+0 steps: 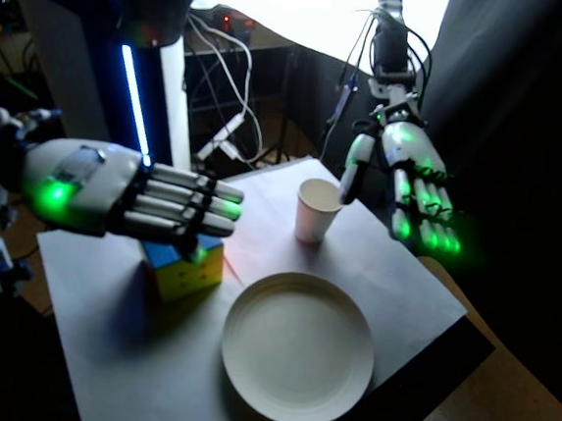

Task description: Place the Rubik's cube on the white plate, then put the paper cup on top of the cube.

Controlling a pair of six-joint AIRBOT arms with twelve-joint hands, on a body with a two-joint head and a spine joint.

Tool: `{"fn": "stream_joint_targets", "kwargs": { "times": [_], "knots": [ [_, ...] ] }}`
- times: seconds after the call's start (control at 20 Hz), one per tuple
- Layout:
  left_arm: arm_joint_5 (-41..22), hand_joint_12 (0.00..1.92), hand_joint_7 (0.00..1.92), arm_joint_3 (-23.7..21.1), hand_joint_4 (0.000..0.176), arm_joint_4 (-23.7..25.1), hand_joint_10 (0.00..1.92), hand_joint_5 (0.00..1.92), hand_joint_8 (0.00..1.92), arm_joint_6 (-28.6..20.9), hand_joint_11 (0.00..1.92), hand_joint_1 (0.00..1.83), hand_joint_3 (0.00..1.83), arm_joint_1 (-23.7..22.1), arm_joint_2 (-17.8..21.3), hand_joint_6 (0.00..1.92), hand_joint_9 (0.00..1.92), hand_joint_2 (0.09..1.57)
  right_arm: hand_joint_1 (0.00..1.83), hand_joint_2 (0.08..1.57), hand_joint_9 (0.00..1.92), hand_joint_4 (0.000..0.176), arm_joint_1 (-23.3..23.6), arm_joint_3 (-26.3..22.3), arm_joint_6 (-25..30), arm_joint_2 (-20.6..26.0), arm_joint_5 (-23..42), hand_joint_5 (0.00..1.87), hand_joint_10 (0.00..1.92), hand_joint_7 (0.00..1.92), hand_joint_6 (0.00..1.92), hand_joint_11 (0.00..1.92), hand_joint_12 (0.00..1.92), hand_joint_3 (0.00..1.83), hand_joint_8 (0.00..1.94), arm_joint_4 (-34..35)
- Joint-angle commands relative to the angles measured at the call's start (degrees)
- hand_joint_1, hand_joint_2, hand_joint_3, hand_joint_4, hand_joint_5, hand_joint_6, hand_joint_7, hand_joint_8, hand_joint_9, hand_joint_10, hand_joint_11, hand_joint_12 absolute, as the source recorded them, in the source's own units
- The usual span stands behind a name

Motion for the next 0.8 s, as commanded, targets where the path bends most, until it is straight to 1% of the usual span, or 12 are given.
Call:
{"fn": "stream_joint_targets", "kwargs": {
  "times": [0.0, 0.05, 0.1, 0.15, 0.2, 0.4, 0.45, 0.55, 0.6, 0.65, 0.7, 0.75],
  "knots": [
    [-7.05, 0.0, 0.0, 0.13, 0.131, -0.82, 0.0, 0.0, 0.0, 0.18, 0.0, 0.31, 0.0, -0.69, 0.12, 0.0, 0.0, 1.3, 0.63, 1.04, 0.0, 0.0, 0.42, -0.25, 0.41, -0.04, 7.16, 0.0, 0.0, 0.0, 0.0, 0.0, 0.93, 0.0, 0.0, 1.1],
    [-7.07, 0.01, 0.0, 0.12, 0.097, -0.82, 0.0, 0.01, 0.0, 0.19, 0.02, 0.34, 0.0, -0.69, 0.12, 0.0, 0.0, 1.3, 0.64, 1.03, 0.0, 0.0, 0.35, -0.25, 0.41, -0.04, 7.16, 0.0, 0.0, 0.0, 0.0, 0.0, 0.94, 0.0, 0.0, 1.1],
    [-7.09, 0.01, 0.0, 0.11, 0.089, -0.82, 0.0, 0.0, 0.0, 0.19, 0.01, 0.32, 0.0, -0.68, 0.13, 0.0, 0.0, 1.31, 0.64, 1.03, 0.0, 0.0, 0.32, -0.25, 0.41, -0.02, 7.16, 0.0, 0.0, 0.0, 0.0, 0.0, 0.86, 0.0, 0.0, 1.11],
    [-7.14, 0.01, 0.0, 0.1, 0.092, -0.83, 0.0, 0.0, 0.0, 0.19, 0.01, 0.31, 0.0, -0.65, 0.13, 0.0, 0.0, 1.3, 0.64, 1.03, 0.0, 0.0, 0.3, -0.25, 0.41, 0.01, 7.16, 0.0, 0.0, 0.0, 0.0, 0.0, 0.79, 0.0, 0.0, 1.11],
    [-7.2, 0.01, 0.0, 0.09, 0.125, -0.83, 0.0, 0.0, 0.0, 0.19, 0.0, 0.3, 0.0, -0.61, 0.13, 0.0, 0.0, 1.3, 0.57, 1.03, 0.0, 0.0, 0.28, -0.25, 0.41, 0.03, 7.16, 0.0, 0.0, 0.0, 0.0, 0.0, 0.78, 0.0, 0.0, 1.11],
    [-7.18, 0.03, 0.0, 0.21, 0.103, -1.02, 0.0, 0.0, 0.0, 0.73, 0.02, 0.35, 0.0, -0.56, 0.12, 0.0, 0.0, 1.28, 0.59, 1.03, 0.0, 0.0, -0.27, -0.29, 0.41, 0.02, 7.16, 0.0, 0.0, 0.0, 0.0, 0.0, 1.07, 0.01, 0.0, 1.06],
    [-7.13, 0.02, 0.0, 0.27, 0.091, -1.1, 0.0, 0.0, 0.0, 0.79, 0.0, 0.37, 0.0, -0.56, 0.12, 0.0, 0.0, 1.29, 0.6, 1.02, 0.0, 0.0, -0.41, -0.28, 0.41, 0.0, 7.16, 0.0, 0.0, 0.0, 0.0, 0.0, 1.28, 0.0, 0.0, 1.06],
    [-7.16, 0.0, 0.0, 0.39, 0.115, -1.27, 0.0, 0.0, 0.0, 0.86, 0.01, 0.38, 0.0, -0.57, 0.08, 0.0, 0.0, 1.27, 0.5, 1.0, 0.0, 0.0, -0.77, -0.12, 0.4, -0.56, 7.15, 0.0, 0.0, 0.0, 0.0, 0.0, 1.3, 0.0, 0.0, 1.08],
    [-7.14, 0.0, 0.0, 0.41, 0.1, -1.28, 0.0, 0.01, 0.0, 0.86, 0.0, 0.4, 0.0, -0.59, 0.07, 0.0, 0.0, 1.28, 0.53, 0.99, 0.0, 0.0, -1.22, 0.01, 0.4, -0.92, 7.15, 0.0, 0.0, 0.0, 0.0, 0.0, 1.37, 0.0, 0.0, 1.13],
    [-7.14, 0.0, 0.0, 0.44, 0.069, -1.28, 0.0, 0.01, 0.0, 0.88, 0.0, 0.44, 0.0, -0.59, 0.05, 0.0, 0.0, 1.29, 0.59, 1.0, 0.0, 0.0, -1.69, 0.12, 0.4, -1.18, 7.15, 0.0, 0.0, 0.0, 0.0, 0.0, 1.31, 0.0, 0.0, 1.31],
    [-7.14, 0.0, 0.0, 0.48, 0.081, -1.28, 0.0, 0.01, 0.0, 0.94, 0.0, 0.43, 0.0, -0.59, 0.0, 0.0, 0.0, 1.28, 0.61, 1.0, 0.0, 0.0, -2.29, 0.24, 0.4, -1.36, 7.14, 0.0, 0.0, 0.0, 0.0, 0.0, 1.36, 0.0, 0.0, 1.56],
    [-7.12, 0.0, 0.0, 0.48, 0.141, -1.3, 0.0, 0.0, 0.0, 0.98, 0.0, 0.38, 0.0, -0.59, -0.02, 0.0, 0.0, 1.25, 0.6, 0.99, 0.0, 0.0, -2.91, 0.36, 0.4, -1.39, 7.14, 0.0, 0.0, 0.0, 0.0, 0.0, 1.26, 0.0, 0.0, 1.86]
  ]
}}
